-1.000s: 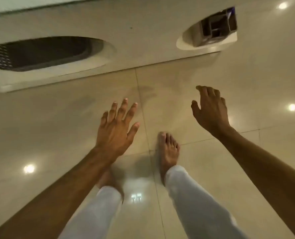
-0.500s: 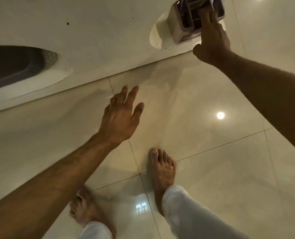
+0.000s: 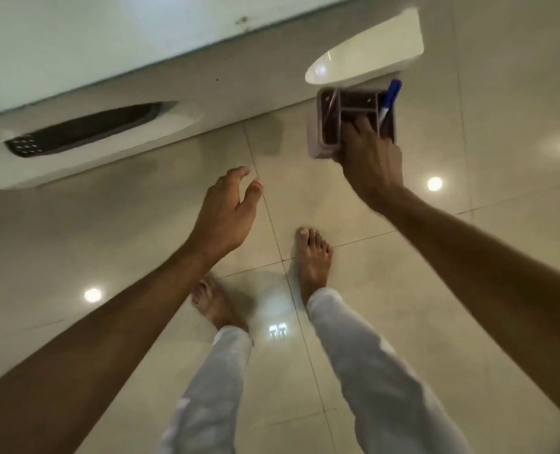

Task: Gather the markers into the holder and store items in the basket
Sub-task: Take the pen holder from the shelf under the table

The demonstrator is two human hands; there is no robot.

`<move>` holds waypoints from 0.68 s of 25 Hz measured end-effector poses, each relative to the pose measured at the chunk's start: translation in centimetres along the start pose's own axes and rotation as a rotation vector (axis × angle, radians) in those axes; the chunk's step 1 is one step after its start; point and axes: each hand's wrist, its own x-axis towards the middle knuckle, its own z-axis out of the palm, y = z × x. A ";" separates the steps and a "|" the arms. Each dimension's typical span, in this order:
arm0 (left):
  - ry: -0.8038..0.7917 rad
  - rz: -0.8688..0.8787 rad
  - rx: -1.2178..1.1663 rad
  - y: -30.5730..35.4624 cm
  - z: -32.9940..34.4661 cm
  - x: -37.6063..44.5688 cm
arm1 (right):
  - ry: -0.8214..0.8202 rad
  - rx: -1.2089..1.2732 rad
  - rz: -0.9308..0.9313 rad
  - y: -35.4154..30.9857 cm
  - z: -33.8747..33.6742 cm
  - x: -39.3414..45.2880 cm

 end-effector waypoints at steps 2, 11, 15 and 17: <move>-0.013 -0.190 -0.273 4.0 -3.1 -2.3 | 0.169 -0.159 -0.118 -3.5 -5.3 -3.0; -0.145 -0.159 -0.645 14.7 -18.0 -6.6 | 0.077 -0.260 -0.329 -16.3 -18.0 -9.6; -0.008 -0.227 -0.736 13.3 -22.7 -6.0 | 0.022 -0.290 -0.469 -21.6 -19.6 -6.9; 0.055 -0.276 -0.746 11.4 -24.5 -6.0 | -0.034 -0.290 -0.517 -23.8 -19.9 -5.5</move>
